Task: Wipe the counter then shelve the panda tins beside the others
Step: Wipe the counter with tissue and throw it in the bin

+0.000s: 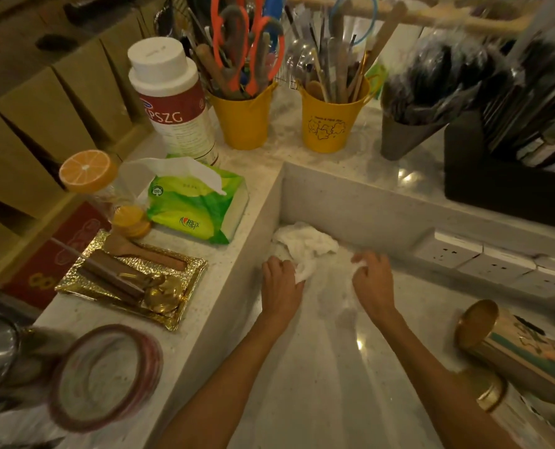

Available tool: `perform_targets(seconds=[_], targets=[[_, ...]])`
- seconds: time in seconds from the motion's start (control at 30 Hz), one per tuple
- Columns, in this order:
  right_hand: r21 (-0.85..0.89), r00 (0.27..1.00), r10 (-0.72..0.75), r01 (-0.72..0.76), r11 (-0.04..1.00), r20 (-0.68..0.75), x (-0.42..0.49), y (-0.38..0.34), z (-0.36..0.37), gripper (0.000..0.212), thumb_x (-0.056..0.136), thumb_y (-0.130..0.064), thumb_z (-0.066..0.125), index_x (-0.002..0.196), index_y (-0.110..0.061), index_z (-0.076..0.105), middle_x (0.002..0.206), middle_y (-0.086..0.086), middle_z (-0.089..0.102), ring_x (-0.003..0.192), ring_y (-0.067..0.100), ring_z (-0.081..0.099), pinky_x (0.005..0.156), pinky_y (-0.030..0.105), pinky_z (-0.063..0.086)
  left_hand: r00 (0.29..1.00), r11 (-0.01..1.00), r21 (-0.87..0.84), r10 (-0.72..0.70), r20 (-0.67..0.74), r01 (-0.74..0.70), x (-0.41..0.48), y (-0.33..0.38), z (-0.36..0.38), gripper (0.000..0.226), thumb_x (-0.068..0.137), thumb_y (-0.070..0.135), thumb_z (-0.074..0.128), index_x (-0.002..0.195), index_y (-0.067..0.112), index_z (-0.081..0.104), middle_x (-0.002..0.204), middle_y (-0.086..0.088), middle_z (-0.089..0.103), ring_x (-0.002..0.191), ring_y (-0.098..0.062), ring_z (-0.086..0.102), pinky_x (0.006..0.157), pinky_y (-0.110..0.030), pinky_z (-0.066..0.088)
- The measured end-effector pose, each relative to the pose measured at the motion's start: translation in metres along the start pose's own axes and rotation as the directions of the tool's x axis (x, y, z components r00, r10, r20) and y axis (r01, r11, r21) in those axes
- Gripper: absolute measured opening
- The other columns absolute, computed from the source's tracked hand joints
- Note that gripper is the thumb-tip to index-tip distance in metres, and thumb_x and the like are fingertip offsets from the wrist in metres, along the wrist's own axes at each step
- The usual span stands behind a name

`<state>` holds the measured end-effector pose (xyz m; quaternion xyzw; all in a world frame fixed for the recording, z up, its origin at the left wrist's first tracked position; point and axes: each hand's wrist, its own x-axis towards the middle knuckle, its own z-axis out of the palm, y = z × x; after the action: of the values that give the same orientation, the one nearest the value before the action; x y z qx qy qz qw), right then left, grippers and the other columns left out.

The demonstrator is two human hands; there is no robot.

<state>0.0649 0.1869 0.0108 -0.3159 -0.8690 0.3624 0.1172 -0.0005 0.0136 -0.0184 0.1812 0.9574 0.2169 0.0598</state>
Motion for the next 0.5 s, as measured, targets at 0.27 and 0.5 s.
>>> perform_targets(seconds=[0.27, 0.5], targets=[[-0.535, 0.959, 0.077, 0.086, 0.841, 0.274, -0.131, 0.091, 0.03, 0.067, 0.091, -0.062, 0.039, 0.151, -0.034, 0.03, 0.162, 0.009, 0.021, 0.148, 0.035, 0.013, 0.119, 0.046, -0.009, 0.911, 0.973, 0.177, 0.068, 0.408, -0.151, 0.085, 0.031, 0.021, 0.069, 0.098, 0.039, 0.053, 0.156, 0.033, 0.014, 0.166, -0.012, -0.006, 0.152, -0.038, -0.001, 0.119, -0.059, 0.019], [-0.523, 0.959, -0.124, 0.244, 0.817, 0.254, -0.191, 0.091, 0.026, 0.055, 0.103, -0.046, 0.019, 0.128, -0.027, 0.064, 0.125, 0.016, 0.069, 0.123, 0.035, 0.048, 0.103, 0.05, 0.034, 0.914, 0.928, 0.324, 0.042, 0.403, -0.186, 0.091, 0.037, 0.006, 0.044, 0.098, 0.023, 0.054, 0.142, 0.021, 0.043, 0.145, -0.014, 0.04, 0.134, -0.033, 0.038, 0.11, -0.048, 0.034]])
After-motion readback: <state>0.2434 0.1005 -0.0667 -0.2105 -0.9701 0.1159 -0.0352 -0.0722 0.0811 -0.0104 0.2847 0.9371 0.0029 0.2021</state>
